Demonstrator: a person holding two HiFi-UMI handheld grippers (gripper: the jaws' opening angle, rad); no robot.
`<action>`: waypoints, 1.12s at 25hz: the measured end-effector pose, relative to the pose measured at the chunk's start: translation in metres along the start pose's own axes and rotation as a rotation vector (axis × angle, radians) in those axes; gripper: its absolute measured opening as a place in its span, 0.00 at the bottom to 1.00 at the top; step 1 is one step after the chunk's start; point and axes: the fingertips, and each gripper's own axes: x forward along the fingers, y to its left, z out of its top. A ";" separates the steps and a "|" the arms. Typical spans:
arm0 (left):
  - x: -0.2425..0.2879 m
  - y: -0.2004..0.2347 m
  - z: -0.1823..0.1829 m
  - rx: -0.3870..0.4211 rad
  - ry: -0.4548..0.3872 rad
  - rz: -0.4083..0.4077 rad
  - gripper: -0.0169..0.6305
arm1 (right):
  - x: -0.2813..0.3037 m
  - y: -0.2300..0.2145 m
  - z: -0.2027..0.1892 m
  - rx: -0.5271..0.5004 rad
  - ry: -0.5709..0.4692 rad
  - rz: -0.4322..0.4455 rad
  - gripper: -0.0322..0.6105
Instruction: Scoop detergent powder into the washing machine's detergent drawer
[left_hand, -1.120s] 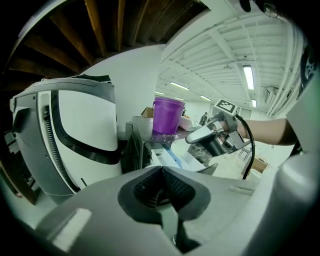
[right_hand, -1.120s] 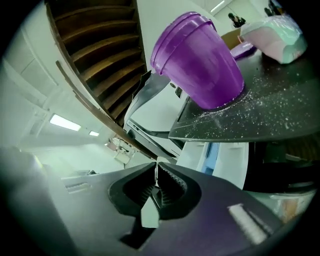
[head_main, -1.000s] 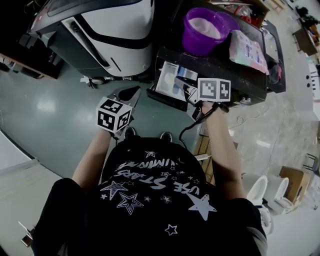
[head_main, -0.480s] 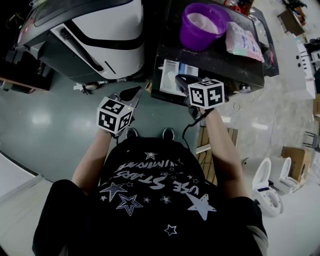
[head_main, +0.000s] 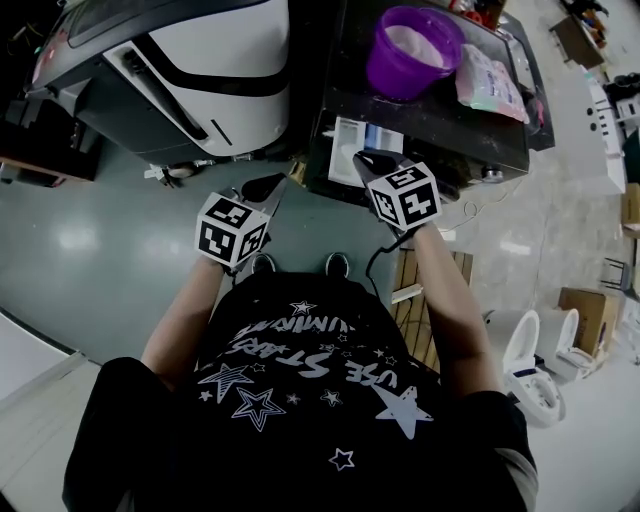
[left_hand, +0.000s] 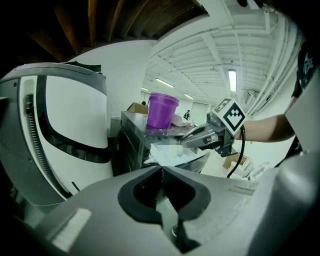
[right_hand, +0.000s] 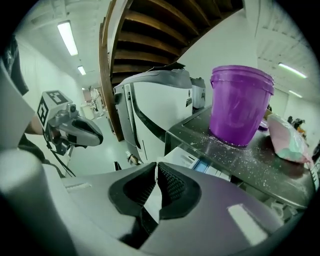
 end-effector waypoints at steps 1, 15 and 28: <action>-0.001 0.000 -0.001 0.000 0.001 0.000 0.03 | 0.001 0.000 -0.001 -0.023 0.006 -0.009 0.11; -0.007 -0.002 -0.010 -0.006 0.009 -0.004 0.03 | 0.003 0.015 -0.005 -0.522 0.072 -0.127 0.11; -0.009 0.004 -0.013 -0.010 0.006 -0.013 0.03 | 0.006 0.015 -0.004 -0.907 0.134 -0.261 0.11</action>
